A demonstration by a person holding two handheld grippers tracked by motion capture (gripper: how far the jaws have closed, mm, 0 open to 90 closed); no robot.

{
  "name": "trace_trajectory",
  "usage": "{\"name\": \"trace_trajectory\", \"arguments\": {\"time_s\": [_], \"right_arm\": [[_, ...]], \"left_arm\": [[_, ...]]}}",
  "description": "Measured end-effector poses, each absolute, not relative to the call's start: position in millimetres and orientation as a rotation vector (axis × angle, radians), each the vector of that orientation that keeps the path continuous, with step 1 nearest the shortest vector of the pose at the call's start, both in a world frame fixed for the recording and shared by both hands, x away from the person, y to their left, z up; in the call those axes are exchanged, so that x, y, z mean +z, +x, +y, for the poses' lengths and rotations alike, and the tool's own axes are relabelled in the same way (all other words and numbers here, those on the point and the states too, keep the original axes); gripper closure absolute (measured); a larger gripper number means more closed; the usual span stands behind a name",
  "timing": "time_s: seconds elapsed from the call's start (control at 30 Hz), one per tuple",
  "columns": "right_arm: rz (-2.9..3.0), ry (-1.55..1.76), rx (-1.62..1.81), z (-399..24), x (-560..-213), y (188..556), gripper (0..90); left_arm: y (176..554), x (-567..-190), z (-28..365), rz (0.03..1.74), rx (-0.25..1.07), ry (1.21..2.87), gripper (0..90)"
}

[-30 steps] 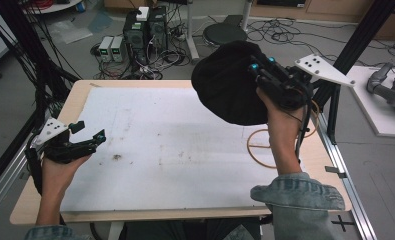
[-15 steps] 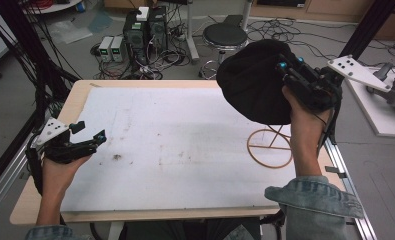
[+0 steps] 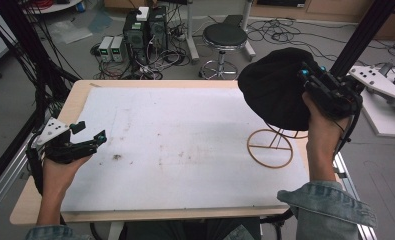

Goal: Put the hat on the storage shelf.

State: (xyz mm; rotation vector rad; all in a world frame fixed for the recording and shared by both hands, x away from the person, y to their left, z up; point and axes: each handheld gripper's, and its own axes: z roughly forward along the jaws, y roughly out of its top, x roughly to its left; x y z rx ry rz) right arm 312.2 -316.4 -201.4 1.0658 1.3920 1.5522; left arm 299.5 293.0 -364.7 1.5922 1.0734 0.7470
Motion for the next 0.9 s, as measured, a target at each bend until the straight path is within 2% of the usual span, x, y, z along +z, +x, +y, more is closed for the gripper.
{"name": "trace_trajectory", "arguments": {"time_s": [0.9], "right_arm": [[1.366, 1.267, 1.529, -351.4, -260.9, 314.4, 70.0]], "left_arm": [[299.8, -365.6, 292.5, 1.074, 0.744, 1.597, 19.7]]}}
